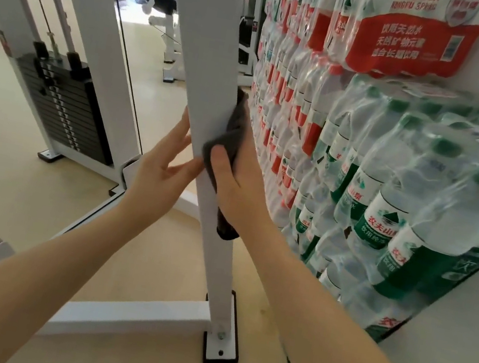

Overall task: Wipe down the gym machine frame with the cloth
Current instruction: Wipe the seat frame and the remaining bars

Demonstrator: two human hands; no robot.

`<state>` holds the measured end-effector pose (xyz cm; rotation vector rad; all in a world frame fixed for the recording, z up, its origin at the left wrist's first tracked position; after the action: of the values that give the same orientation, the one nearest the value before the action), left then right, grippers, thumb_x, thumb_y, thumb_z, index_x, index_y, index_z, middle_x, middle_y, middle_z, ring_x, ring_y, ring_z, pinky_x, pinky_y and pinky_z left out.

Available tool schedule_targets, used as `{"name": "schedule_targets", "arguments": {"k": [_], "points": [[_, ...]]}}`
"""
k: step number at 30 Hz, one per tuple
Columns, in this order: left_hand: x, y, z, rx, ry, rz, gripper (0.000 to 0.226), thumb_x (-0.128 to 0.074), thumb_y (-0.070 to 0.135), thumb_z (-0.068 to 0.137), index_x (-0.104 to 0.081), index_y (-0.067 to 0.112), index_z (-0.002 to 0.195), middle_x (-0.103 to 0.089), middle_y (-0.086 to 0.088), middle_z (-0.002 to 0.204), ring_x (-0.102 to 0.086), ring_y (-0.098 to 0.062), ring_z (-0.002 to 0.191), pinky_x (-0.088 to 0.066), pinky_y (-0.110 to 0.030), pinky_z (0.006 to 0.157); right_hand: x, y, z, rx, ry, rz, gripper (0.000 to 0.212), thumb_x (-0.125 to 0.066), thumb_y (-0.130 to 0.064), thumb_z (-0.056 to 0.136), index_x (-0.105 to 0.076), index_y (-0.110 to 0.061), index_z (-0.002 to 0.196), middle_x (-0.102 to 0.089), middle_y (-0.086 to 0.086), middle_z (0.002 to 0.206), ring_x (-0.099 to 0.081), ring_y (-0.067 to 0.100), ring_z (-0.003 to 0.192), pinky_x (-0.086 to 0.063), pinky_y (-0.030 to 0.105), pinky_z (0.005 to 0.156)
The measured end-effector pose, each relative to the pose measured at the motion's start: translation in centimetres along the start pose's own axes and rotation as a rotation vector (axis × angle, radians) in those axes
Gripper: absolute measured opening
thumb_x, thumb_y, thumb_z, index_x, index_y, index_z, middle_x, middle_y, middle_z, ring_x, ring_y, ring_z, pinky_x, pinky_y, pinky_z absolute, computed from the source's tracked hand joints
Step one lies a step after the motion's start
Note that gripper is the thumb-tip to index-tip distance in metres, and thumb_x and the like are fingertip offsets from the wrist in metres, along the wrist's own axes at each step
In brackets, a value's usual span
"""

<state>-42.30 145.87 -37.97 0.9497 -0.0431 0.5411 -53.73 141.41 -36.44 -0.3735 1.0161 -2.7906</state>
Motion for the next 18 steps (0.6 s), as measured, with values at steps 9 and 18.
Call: {"name": "schedule_targets", "arguments": {"k": [9,18], "points": [[-0.2,-1.6,-0.4,0.014,0.02,-0.11,0.062,-0.058,0.017,0.087,-0.031,0.021,0.143,-0.04,0.005,0.145,-0.038,-0.01,0.132,-0.046,-0.02,0.094,-0.7,4.5,-4.6,-0.054,-0.033,-0.102,0.06,-0.051,0.008,0.083,-0.027,0.012,0.138,-0.036,0.0,0.135,-0.015,-0.029,0.121,-0.012,-0.004,0.099],[-1.9,-6.3,-4.6,0.312,0.127,-0.248,0.059,-0.065,0.043,0.074,-0.05,0.023,0.128,-0.057,0.0,0.126,-0.053,-0.02,0.117,-0.043,-0.049,0.099,-0.8,3.6,-4.2,-0.076,0.012,-0.107,0.058,-0.048,0.002,0.088,-0.027,0.002,0.142,-0.027,-0.03,0.127,-0.018,-0.033,0.116,-0.016,-0.007,0.094]]}}
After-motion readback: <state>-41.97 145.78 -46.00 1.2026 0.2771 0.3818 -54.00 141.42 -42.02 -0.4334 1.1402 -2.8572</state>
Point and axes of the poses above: each hand's wrist, its own z-axis towards the middle knuckle, its own x-axis out of the back of the hand, y = z × x, the point moved 6 cm from there along z, towards the middle knuckle
